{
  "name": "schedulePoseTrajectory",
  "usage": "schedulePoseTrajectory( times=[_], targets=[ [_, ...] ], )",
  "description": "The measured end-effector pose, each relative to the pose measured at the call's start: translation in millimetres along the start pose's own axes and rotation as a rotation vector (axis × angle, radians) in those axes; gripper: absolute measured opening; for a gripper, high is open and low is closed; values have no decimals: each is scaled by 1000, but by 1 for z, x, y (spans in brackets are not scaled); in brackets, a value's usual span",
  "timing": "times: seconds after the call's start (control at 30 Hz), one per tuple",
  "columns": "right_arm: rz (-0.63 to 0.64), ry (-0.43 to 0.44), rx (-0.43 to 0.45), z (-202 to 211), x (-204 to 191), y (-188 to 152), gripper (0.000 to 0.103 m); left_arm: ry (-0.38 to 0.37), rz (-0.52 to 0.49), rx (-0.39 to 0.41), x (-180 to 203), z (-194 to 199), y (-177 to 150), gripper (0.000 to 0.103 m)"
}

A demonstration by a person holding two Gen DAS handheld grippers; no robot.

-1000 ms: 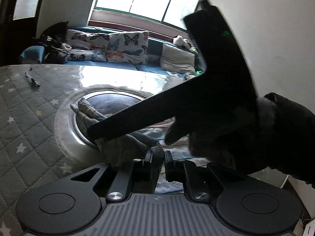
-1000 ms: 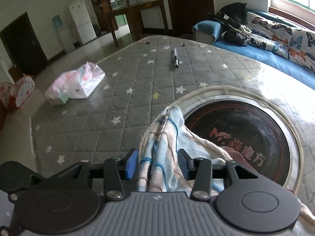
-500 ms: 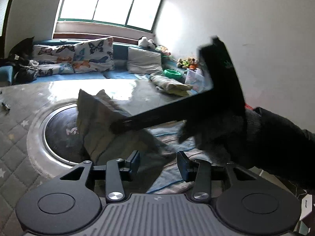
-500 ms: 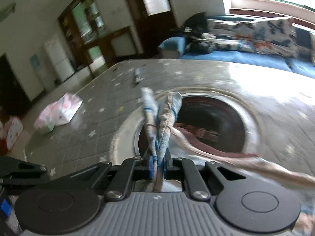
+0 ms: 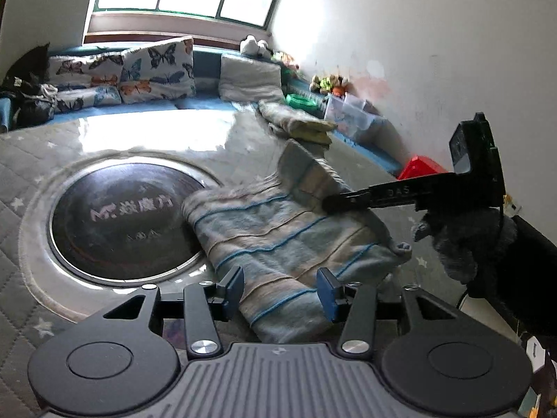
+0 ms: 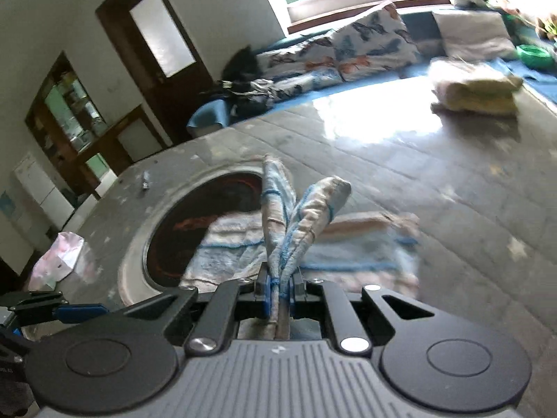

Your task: Fold clothes

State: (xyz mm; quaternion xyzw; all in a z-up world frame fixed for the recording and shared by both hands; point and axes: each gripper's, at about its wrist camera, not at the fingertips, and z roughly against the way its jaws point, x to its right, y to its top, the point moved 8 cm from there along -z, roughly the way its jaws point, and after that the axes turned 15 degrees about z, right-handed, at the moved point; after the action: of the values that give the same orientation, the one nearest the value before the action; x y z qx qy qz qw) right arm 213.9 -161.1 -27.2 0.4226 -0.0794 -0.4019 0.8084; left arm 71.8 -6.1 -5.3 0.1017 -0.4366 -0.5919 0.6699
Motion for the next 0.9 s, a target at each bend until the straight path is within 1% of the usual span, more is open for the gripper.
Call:
schedulePoseTrajectory(
  times=[0.1,0.27,0.3,0.37,0.47,0.53,0.63,0.8,0.83,0.9],
  targets=[
    [-29,-5,-9,1,14,-10,8,7,-1,-21,1,-8,-2,50],
    [-39,28,39,5,18,3,8,17,-7,-30,-1,-10,-1,50],
    [-42,20,36,3,21,4,8,19,-7,-31,-1,-9,-2,52],
    [-62,9,6,-4,29,1,10,23,-7,-34,-1,-10,-4,52],
    [-124,-20,-15,-12,47,-13,14,28,-7,-38,-2,-11,-6,52],
    [-166,-13,-7,-12,53,-21,20,32,-8,-43,-3,-12,-7,53],
    [-183,-15,9,-8,58,-26,23,41,-8,-55,-6,-15,-8,53],
    [-183,-10,24,-1,62,-28,23,37,-10,-66,-3,-20,-9,54],
    [-176,-8,20,-2,59,-27,20,36,-14,-67,-1,-21,-9,54],
    [-167,4,11,-2,57,-28,18,36,-18,-71,1,-23,-9,54]
  ],
)
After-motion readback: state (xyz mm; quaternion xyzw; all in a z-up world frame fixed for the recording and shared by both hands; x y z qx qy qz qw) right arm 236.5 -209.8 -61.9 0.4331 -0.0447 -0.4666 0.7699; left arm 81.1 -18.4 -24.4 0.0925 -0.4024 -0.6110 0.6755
